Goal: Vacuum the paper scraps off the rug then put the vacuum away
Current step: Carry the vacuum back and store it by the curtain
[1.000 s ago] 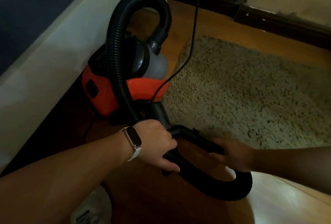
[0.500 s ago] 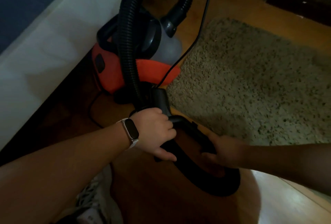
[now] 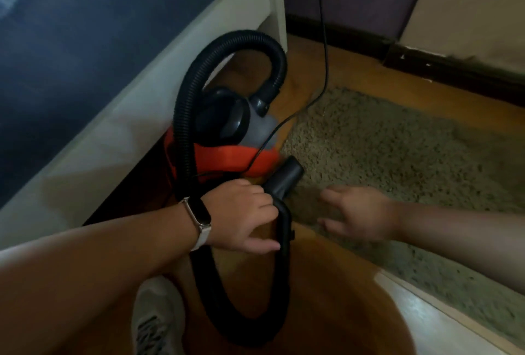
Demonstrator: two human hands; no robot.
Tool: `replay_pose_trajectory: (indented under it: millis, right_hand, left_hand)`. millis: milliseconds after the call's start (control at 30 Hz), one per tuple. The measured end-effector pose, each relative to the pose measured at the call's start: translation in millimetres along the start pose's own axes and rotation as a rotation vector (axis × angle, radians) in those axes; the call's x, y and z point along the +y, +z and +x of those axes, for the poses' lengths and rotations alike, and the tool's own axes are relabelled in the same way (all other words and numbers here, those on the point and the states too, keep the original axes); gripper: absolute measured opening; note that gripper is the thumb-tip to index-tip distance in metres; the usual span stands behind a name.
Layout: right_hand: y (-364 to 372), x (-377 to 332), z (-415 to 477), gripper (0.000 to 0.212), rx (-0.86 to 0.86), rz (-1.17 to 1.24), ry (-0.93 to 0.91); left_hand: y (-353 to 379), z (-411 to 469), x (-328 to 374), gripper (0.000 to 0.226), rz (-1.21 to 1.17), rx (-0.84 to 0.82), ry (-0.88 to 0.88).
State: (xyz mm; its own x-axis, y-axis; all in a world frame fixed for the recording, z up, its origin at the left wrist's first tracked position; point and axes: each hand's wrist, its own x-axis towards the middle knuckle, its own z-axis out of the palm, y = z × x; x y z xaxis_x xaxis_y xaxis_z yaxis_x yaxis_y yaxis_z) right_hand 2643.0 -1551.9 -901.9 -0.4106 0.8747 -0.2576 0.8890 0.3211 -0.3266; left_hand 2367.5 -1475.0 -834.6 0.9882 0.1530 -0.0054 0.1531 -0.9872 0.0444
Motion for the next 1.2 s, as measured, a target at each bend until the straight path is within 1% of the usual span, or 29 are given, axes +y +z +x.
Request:
replay_pose_trajectory:
  millis: [100,200,333,400,500,633,700,767,800,833,867,933,967,1033,1133,1200]
  right_hand:
    - [-37.2,-11.8,18.4,0.049,0.087,0.029,-0.038]
    - [-66.8,-27.3,39.0,0.049,0.176,0.020,-0.076]
    - [-95.3,-56.3,70.4,0.051,0.258,0.024,-0.128]
    - [-107.9,-71.1,88.6,0.052,0.269,0.020,-0.125]
    - [-120.5,-88.2,116.7,0.053,0.262,0.014,-0.107]
    - [-133.4,-110.9,163.7,0.053,0.255,0.000,-0.106]
    - [-137.1,-120.7,186.4,0.052,0.234,-0.023,-0.121]
    - [-138.9,-129.9,206.5,0.051,0.222,-0.066,-0.136]
    - [-138.8,-133.7,215.6,0.051,0.230,-0.095,-0.147]
    - [-138.6,-136.8,224.2,0.051,0.240,-0.127,-0.159]
    - [-137.9,-138.8,231.8,0.051,0.247,-0.155,-0.166]
    - [-137.0,-139.8,244.9,0.051,0.236,-0.201,-0.170]
    - [-136.4,-138.9,250.8,0.051,0.226,-0.228,-0.170]
    - [-135.3,-135.6,260.5,0.050,0.211,-0.268,-0.172]
    - [-132.4,-131.5,271.6,0.046,0.132,-0.220,-0.161]
    - [-130.7,-129.8,276.2,0.043,0.097,-0.186,-0.148]
  left_hand:
    - [-29.0,-5.7,-23.6,0.050,0.032,-0.045,-0.061]
    - [-56.4,-22.0,-53.0,0.052,0.019,-0.129,-0.207]
    - [-69.4,-66.5,-90.7,0.037,-0.060,-0.234,-0.410]
    - [-69.5,-89.3,-104.7,0.033,-0.091,-0.252,-0.493]
    - [-61.6,-114.5,-118.4,0.031,-0.133,-0.173,-0.573]
    - [-46.0,-138.9,-137.0,0.016,-0.152,0.025,-0.561]
    - [-44.2,-148.1,-151.4,0.014,-0.162,0.121,-0.664]
    - [-39.7,-154.2,-164.1,0.010,-0.220,0.170,-0.778]
    - [-34.4,-154.9,-168.5,0.008,-0.242,0.174,-0.794]
    - [-27.5,-154.5,-171.5,0.011,-0.260,0.160,-0.799]
    - [-19.6,-153.0,-173.5,0.019,-0.283,0.129,-0.818]
    - [-6.8,-149.7,-177.5,0.037,-0.353,0.049,-0.912]
    - [-0.9,-148.1,-179.5,0.040,-0.387,0.029,-0.939]
    - [8.6,-145.1,-183.2,0.034,-0.436,0.021,-0.924]
    - [20.8,-143.3,-188.6,0.016,-0.437,0.029,-0.869]
    - [28.2,-144.7,-190.5,0.016,-0.446,0.074,-0.844]
